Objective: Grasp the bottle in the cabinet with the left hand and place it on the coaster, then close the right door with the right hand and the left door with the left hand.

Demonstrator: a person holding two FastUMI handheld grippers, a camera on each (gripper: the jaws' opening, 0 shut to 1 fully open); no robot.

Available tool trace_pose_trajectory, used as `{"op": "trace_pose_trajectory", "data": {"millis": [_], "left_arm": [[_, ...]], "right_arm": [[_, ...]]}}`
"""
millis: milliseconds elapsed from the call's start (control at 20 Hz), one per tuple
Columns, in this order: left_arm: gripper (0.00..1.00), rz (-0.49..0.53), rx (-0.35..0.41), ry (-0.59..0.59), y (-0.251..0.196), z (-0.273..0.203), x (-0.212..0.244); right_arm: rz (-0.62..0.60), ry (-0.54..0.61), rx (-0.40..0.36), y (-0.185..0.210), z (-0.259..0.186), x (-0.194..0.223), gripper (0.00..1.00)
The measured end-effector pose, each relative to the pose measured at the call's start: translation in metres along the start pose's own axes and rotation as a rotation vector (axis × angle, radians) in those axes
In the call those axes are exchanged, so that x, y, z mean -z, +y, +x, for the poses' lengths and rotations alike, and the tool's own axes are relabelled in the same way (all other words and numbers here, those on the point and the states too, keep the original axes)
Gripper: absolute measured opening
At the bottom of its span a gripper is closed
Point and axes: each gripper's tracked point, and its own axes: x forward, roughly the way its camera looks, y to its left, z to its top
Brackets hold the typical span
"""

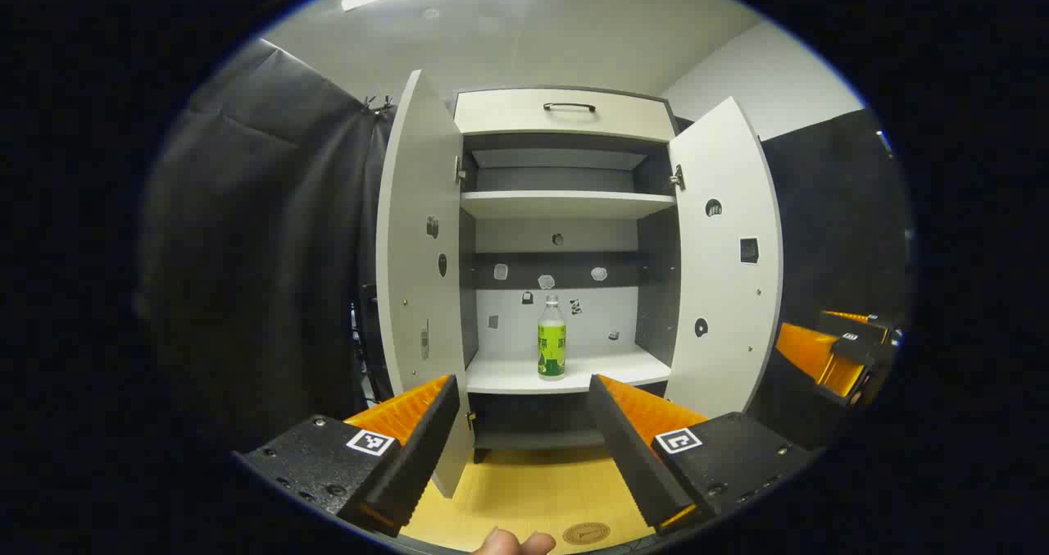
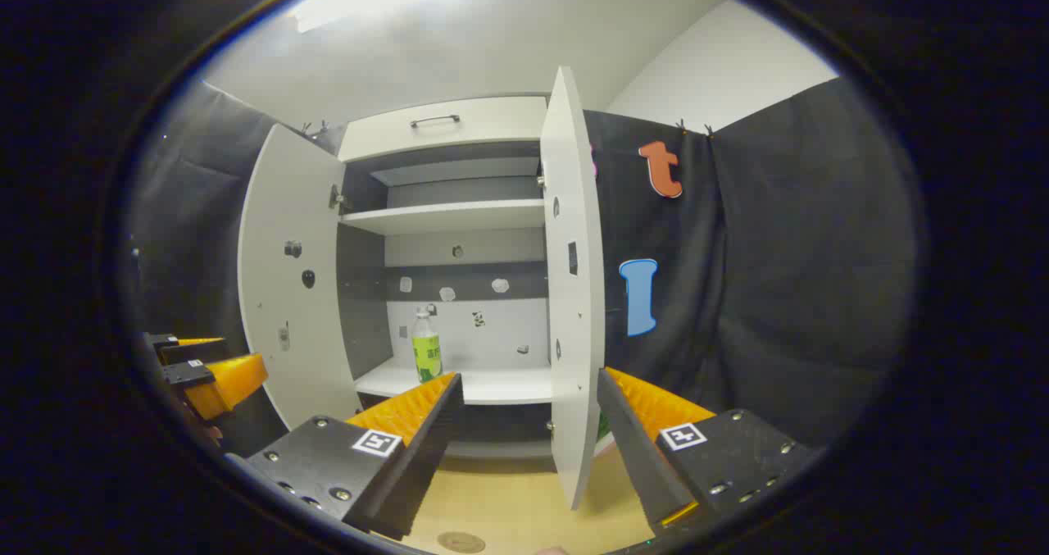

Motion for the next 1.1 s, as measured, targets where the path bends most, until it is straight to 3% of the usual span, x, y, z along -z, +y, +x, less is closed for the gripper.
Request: {"op": "trace_pose_trajectory", "data": {"millis": [500,900,1100], "left_arm": [[1.0,-0.02,0.001,0.007,0.003,0.035,-0.006],[1.0,-0.044,0.04,0.017,0.002,0.097,-0.006],[1.0,-0.057,0.073,0.048,-0.007,0.137,0.011]], "right_arm": [[0.049,-0.04,-0.038,0.019,0.017,-0.022,0.98],[0.013,-0.063,-0.022,0.029,0.055,-0.027,0.99],[0.02,-0.051,-0.053,0.04,0.074,-0.021,0.99]]}}
